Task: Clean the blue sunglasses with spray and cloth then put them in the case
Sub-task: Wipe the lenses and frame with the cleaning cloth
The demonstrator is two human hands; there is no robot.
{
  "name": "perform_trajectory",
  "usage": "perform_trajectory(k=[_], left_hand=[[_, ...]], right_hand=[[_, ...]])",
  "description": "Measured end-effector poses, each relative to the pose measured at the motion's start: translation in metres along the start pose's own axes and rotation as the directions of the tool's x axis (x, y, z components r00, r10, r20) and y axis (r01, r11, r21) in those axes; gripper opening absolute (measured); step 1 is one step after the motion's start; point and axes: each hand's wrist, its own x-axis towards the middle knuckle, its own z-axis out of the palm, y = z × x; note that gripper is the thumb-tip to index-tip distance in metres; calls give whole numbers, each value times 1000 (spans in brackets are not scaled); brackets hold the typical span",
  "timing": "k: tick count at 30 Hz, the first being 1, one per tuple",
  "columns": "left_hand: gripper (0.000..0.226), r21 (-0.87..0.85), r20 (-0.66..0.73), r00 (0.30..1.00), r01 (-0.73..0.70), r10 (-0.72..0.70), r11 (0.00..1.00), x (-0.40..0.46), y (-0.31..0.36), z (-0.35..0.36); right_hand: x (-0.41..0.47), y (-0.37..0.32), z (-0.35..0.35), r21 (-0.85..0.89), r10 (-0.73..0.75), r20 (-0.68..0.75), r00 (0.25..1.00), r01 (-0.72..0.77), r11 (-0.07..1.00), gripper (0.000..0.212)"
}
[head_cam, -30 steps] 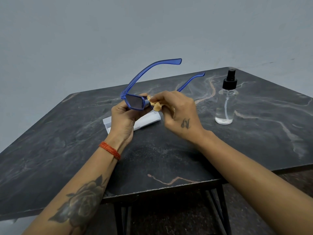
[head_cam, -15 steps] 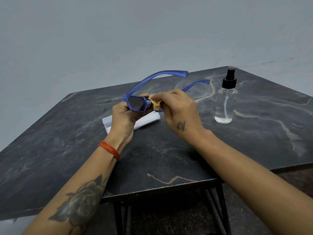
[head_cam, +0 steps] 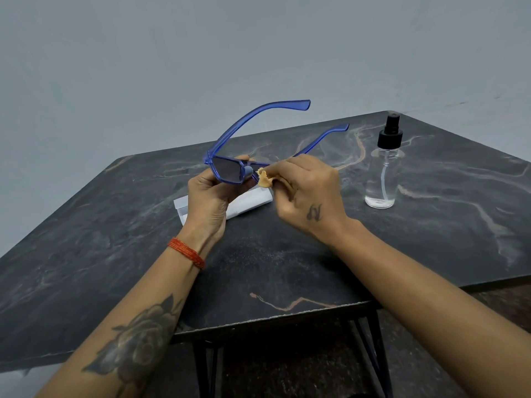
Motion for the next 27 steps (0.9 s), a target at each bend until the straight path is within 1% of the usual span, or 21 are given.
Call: perform_trajectory(k=[7, 13, 16, 19, 21, 23, 27], left_hand=[[16, -28, -5, 1000, 14, -14, 1000, 2, 0, -1], [18, -12, -15, 1000, 7, -7, 1000, 3, -2, -3], [18, -19, 2, 1000, 1, -1, 1000, 3, -2, -2], [15, -18, 3, 1000, 10, -10, 1000, 3, -2, -2], [17, 8, 4, 1000, 15, -15, 1000, 2, -3, -3], [20, 32, 18, 1000, 14, -14, 999, 1, -4, -3], [18, 23, 11, 1000, 16, -17, 1000, 2, -4, -3]], right_hand=[[1, 0, 0, 28, -16, 25, 1000, 16, 999, 17], [1, 0, 0, -55, -16, 11, 1000, 17, 998, 14], [1, 0, 1, -3, -11, 23, 1000, 11, 1000, 19], [3, 0, 1, 57, 38, 53, 998, -41, 998, 27], [3, 0, 2, 69, 62, 65, 996, -67, 995, 28], [2, 1, 4, 50, 55, 77, 996, -59, 997, 27], [3, 2, 7, 10, 45, 99, 994, -47, 999, 23]])
